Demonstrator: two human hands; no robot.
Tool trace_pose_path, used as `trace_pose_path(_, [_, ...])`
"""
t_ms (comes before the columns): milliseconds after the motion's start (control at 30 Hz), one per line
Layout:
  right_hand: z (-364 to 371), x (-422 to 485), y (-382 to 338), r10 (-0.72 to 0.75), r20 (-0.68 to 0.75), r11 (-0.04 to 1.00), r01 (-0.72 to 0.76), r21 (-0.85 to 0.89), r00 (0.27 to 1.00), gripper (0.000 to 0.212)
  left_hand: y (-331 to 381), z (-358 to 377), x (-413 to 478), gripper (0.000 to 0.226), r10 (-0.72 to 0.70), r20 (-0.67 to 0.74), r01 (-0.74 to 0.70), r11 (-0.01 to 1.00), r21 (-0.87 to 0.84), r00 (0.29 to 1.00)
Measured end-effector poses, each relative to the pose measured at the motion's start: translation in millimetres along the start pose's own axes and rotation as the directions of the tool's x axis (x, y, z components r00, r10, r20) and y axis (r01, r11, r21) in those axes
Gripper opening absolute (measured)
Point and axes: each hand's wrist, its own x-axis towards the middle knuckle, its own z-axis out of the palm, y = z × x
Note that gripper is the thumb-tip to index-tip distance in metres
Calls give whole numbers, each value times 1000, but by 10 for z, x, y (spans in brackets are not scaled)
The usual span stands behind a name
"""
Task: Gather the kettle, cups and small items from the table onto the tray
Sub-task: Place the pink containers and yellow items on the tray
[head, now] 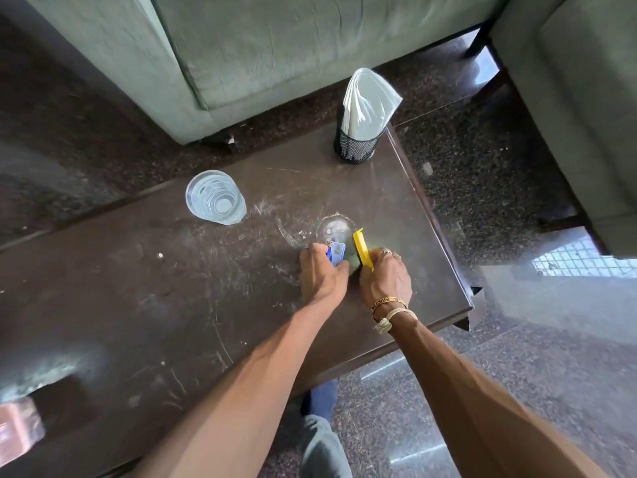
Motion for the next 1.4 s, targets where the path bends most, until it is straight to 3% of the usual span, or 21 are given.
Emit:
trace_pose_path(167, [-82, -253, -48, 83, 86, 943, -106, 316, 993, 8, -37, -217, -245, 38, 51, 85, -32, 977, -212, 995])
trace_pose_path(267, [-218, -494, -102, 101, 126, 896, -145, 420, 987, 13, -122, -371, -480, 33, -10, 198, 96, 898, -429, 980])
trace_pose_path(367, [-392, -773, -176, 45, 183, 903, -118, 414, 982, 10, -177, -612, -742, 37, -64, 292, 221, 808, -545, 954])
trace_pose_path(567, [-748, -1351, -468, -99, 309, 898, -49, 437, 946, 18, -247, -1201, -1241, 43, -116, 336, 323, 673, -665, 935])
trace_pose_path(667, [-828, -1556, -650, -164, 365, 910, -2, 415, 916, 32, -324, -1427, -1382, 41, -145, 311, 331, 624, -708, 939])
trace_pose_path(967, [-652, -2036, -1116, -287, 460, 921, 109, 374, 840, 12, -765, -1958, -1591, 35, -282, 274, 380, 454, -806, 919])
trace_pose_path(1067, [-537, -2193, -1259, -276, 466, 926, 103, 363, 840, 24, -949, -2092, -1638, 27, -301, 274, 384, 418, -823, 914])
trace_pose_path(1200, [-363, -2348, -1364, -359, 481, 922, 225, 315, 800, 6, -1195, -2210, -1729, 33, -315, 270, 385, 398, -833, 910])
trace_pose_path(1400, [-75, -2624, -1498, -391, 566, 919, 271, 287, 726, 20, -1592, -2431, -1901, 19, -396, 240, 374, 309, -874, 886])
